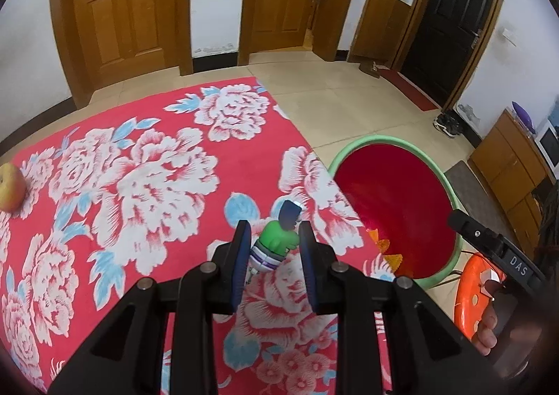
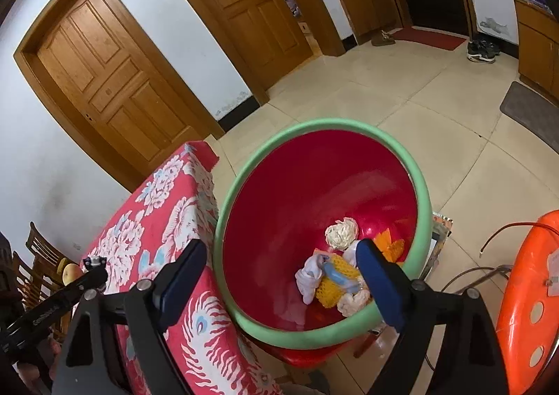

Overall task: Collect trash
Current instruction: 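Carry the blue tube and green figure over the bucket and open both tools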

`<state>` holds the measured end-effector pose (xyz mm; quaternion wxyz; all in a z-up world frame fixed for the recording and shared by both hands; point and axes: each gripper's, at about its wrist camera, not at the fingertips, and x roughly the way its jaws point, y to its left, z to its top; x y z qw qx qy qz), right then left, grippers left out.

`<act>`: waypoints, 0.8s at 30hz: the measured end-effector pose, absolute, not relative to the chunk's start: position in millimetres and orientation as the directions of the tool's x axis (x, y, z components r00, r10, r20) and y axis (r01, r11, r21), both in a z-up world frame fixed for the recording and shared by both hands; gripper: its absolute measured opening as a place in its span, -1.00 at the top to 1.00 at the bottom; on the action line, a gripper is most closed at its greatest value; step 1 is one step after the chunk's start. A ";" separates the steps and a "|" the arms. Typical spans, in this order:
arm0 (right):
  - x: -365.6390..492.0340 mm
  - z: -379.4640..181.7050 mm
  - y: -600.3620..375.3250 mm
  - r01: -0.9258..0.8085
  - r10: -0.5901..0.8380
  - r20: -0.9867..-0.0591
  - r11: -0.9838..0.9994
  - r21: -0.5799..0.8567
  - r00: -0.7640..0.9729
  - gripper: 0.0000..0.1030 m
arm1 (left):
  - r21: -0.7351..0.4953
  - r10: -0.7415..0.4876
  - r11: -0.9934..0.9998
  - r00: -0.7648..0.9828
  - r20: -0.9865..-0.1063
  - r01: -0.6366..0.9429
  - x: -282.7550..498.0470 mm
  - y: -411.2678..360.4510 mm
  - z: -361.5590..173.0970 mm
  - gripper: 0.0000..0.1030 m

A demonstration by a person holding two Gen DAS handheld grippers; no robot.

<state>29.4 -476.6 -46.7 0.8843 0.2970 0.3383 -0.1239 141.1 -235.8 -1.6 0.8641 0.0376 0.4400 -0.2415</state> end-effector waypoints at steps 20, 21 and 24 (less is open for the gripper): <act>-22.7 -36.4 -494.8 0.507 -0.109 -0.680 0.752 0.421 0.725 -0.73 | -0.205 -0.495 0.778 0.378 -0.783 0.594 143.4 -332.4 -20.2 0.47; -24.4 -37.8 -497.3 0.513 -0.110 -0.682 0.747 0.423 0.723 -0.73 | -0.209 -0.498 0.775 0.373 -0.783 0.596 143.4 -335.2 -20.6 0.47; -28.2 -41.8 -503.0 0.528 -0.117 -0.688 0.735 0.425 0.717 -0.73 | -0.212 -0.508 0.766 0.369 -0.778 0.607 141.3 -342.8 -19.2 0.31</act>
